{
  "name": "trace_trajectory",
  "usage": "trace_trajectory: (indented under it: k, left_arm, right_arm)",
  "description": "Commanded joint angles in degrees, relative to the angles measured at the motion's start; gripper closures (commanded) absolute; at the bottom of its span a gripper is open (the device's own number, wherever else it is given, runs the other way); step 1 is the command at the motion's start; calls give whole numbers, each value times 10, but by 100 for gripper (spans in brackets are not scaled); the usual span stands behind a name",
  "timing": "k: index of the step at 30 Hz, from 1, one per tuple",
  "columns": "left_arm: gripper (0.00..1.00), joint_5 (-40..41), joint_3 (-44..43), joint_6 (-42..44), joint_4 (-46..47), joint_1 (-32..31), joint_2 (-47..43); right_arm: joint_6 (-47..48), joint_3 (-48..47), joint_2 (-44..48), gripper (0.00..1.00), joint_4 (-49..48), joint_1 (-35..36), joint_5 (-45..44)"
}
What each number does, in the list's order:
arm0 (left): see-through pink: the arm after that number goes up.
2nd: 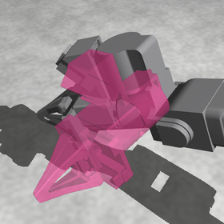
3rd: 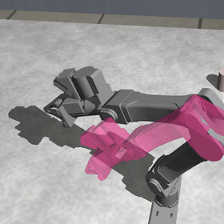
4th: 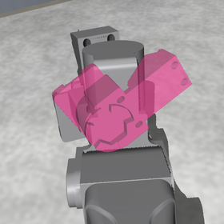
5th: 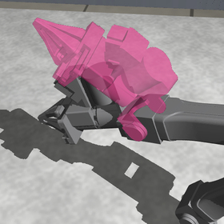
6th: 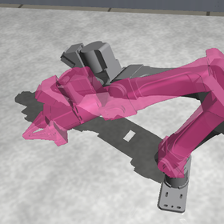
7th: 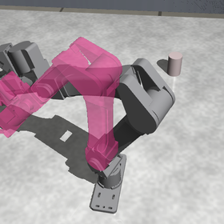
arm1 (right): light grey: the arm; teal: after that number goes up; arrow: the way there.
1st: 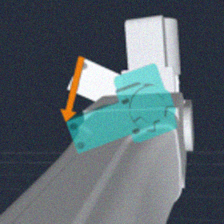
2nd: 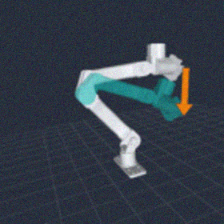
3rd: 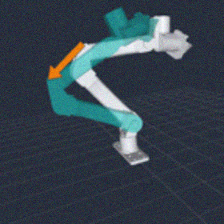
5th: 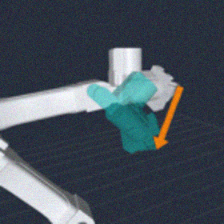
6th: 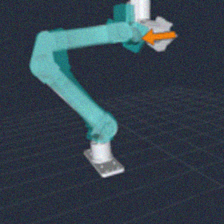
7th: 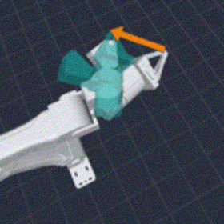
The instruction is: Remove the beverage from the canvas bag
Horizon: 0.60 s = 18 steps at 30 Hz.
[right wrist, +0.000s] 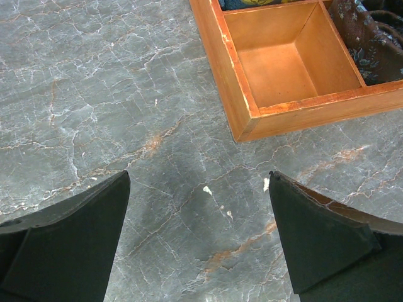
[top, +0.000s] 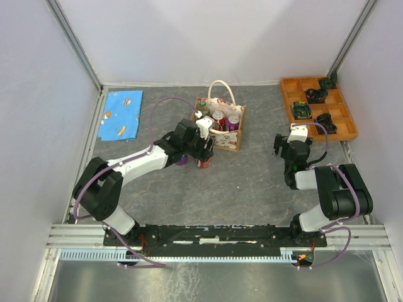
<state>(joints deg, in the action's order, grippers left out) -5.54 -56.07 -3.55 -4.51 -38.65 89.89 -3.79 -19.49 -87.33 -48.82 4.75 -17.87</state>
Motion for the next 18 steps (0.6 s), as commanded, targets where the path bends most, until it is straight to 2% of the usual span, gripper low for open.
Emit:
trace_trajectory:
  k: [1,3,5,7,10,11,12,18]
  left_arm:
    - [89,-24,-27,0,77,-1,-1]
    - [84,-22,-25,-1,71,-1,-4]
    - [74,-19,-22,-1,62,-1,-7]
    - [49,-16,-21,-1,52,-1,-9]
    - [19,-14,-17,-4,43,-1,-16]
    - [3,-13,-13,-5,43,-1,-19]
    - [0,-9,-10,-7,42,-1,-22]
    - [1,5,-9,-7,31,-1,-43]
  right_arm:
    - [-3,-9,7,1,-18,-2,-4]
    - [-3,-10,7,1,-18,-2,-4]
    - [-3,-10,7,1,-18,-2,-4]
    - [-3,-10,7,1,-18,-2,-4]
    - [-3,-10,7,1,-18,-2,-4]
    - [-3,-9,7,1,-19,-2,-4]
    - [-3,-10,7,1,-18,-2,-4]
    - [-3,-10,8,1,-18,-2,-4]
